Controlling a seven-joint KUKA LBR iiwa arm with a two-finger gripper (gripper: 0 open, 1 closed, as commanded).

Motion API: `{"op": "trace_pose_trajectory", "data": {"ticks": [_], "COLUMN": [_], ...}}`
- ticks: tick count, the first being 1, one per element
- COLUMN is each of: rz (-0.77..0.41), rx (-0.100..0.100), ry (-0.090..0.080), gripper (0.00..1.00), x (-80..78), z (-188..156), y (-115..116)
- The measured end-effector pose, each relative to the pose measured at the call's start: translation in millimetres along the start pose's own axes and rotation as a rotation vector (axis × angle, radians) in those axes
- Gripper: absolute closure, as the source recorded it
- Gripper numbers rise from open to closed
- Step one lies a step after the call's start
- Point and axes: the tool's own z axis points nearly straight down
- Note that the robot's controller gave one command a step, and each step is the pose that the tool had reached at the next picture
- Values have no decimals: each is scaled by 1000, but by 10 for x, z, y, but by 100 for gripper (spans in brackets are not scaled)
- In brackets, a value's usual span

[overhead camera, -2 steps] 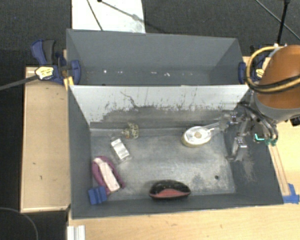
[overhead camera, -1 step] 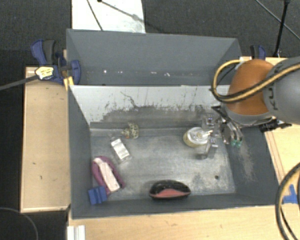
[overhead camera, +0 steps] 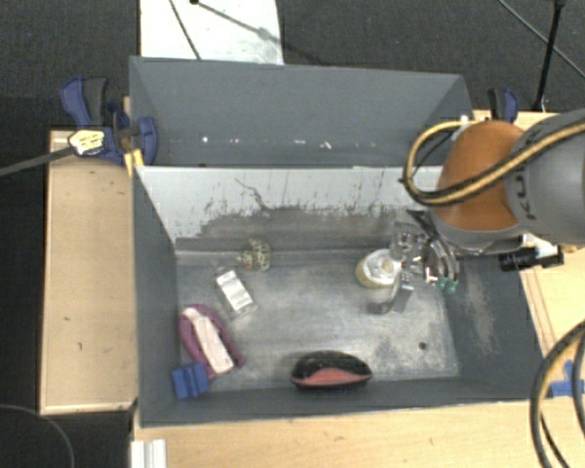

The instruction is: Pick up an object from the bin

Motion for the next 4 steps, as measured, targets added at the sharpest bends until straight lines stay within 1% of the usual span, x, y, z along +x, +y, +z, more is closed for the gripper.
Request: {"op": "trace_pose_trajectory", "data": {"ticks": [1, 3, 4], "rz": [-80, -87, -89], "rx": [-1, -2, -5], "ry": [2, -6, -12], "gripper": [0, 0, 100], "x": [-107, -136, -156], "z": [23, -7, -33], "y": [25, 33, 49]}}
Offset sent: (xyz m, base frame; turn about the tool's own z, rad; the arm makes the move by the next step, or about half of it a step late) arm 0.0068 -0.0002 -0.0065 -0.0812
